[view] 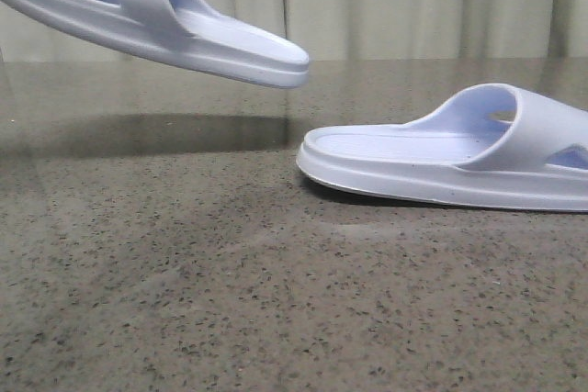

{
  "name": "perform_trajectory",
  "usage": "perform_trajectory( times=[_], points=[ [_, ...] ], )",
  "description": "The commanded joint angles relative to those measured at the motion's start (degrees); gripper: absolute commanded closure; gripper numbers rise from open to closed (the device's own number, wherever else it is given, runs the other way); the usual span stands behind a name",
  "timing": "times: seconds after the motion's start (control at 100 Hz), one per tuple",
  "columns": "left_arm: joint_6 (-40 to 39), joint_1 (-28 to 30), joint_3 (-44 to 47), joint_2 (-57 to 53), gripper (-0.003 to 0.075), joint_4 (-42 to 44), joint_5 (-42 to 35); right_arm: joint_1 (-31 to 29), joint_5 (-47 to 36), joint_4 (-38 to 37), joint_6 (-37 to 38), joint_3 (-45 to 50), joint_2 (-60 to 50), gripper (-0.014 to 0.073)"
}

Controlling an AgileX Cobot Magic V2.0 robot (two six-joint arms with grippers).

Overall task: Insert blue slippers together front up
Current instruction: 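Close the left gripper on the slipper heel and lift it, then grasp the other slipper's heel with the right gripper and lift it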

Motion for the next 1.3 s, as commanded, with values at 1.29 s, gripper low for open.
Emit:
perform_trajectory(
  times=[1.29],
  points=[
    [0.1, 0.2, -1.5, -3.1, 0.0701, -3.2, 3.1, -0.2, -8.5, 10.2, 6.2, -1.9, 34.7, 0.0196]
  ],
)
